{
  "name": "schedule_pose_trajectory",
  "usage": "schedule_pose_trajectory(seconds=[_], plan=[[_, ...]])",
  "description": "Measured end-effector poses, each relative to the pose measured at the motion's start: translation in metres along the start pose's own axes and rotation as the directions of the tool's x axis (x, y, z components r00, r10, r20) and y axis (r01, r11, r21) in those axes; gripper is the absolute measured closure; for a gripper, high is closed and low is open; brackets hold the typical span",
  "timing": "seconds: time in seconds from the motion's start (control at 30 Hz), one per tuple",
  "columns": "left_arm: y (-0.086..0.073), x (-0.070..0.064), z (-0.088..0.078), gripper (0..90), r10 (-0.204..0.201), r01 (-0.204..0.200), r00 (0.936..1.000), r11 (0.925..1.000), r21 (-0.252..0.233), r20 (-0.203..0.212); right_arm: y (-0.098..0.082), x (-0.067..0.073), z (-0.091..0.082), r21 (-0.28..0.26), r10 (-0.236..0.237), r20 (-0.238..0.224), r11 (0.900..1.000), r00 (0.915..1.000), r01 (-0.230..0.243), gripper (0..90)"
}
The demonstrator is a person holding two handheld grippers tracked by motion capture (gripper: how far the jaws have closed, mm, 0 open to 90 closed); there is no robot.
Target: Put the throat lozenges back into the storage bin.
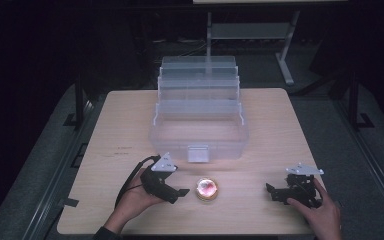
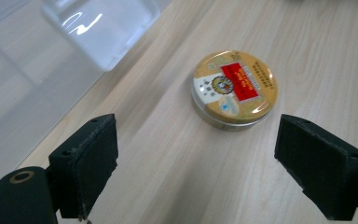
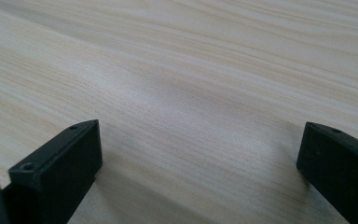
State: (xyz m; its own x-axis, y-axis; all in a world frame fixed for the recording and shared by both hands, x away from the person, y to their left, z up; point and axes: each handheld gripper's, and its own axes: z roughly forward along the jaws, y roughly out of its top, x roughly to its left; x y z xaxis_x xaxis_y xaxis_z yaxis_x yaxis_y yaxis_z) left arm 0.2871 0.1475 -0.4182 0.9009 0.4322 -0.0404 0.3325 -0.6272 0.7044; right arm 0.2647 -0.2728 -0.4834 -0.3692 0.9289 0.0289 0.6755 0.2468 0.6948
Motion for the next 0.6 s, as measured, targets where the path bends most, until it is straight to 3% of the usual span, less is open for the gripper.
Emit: schedule_pose_trajectory(seconds=[0.37,0.6], plan=[[0.015,-0.006,0.008,12.7,0.031,-0.031,0.9991,0.9995,0.001,0.03,0.0,0.0,0.0,0.0,0.0,0.0,1.0,1.0,0.0,0.0],[0.023,-0.009,0.016,12.7,0.058,-0.059,0.9969,0.9979,0.026,0.054,0.0,0.0,0.0,0.0,0.0,0.0,1.0,1.0,0.0,0.0]])
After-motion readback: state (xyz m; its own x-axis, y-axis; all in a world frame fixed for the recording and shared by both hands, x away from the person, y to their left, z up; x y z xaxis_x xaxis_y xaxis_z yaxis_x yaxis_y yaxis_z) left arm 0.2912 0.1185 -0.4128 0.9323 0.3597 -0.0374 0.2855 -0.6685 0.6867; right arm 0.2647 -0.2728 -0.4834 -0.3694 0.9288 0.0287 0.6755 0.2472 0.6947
